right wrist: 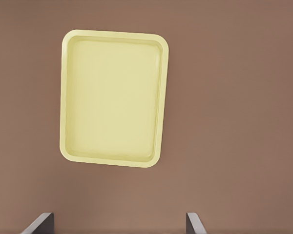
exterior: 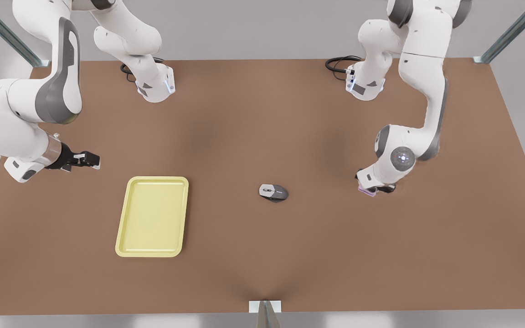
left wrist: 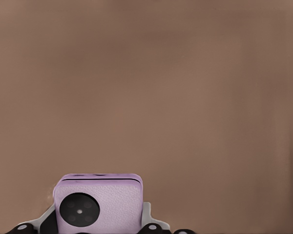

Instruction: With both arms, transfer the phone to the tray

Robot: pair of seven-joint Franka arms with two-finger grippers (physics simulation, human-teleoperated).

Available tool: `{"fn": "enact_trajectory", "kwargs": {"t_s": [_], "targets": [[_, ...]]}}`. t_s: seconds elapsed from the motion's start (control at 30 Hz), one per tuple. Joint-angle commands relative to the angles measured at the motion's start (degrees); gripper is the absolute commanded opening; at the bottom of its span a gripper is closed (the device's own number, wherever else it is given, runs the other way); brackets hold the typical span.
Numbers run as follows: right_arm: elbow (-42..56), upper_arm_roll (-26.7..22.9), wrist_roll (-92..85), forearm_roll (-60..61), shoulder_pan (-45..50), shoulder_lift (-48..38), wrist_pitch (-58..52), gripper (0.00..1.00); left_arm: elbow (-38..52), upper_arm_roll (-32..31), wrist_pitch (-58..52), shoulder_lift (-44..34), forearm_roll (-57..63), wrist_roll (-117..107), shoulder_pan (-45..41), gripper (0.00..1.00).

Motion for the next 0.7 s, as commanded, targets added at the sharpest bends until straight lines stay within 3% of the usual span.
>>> {"fn": "enact_trajectory", "kwargs": {"t_s": [0.0, 0.07, 0.27, 0.67], "targets": [[-0.01, -0.03, -0.37, 0.04, -0.2, -0.04, -0.03, 1.0, 11.25, -5.87, -12.85, 5.48, -2.06, -57.28, -4.35, 0.72], [-0.01, -0.03, -0.28, 0.04, -0.11, 0.05, 0.06, 1.0, 23.38, -9.39, -15.14, 12.86, -2.06, -72.58, -10.85, 0.72], [0.08, 0.5, -0.2, 0.04, 0.68, 1.9, 2.08, 1.0, 32.26, -9.48, -18.04, 18.4, -3.37, -93.6, -25.18, 0.72], [0.87, 0.59, 4.46, 2.68, 4.37, 2.95, 2.7, 1.0, 33.06, -9.39, -11.01, 26.4, -4.16, -98.52, -28.7, 0.72]]}}
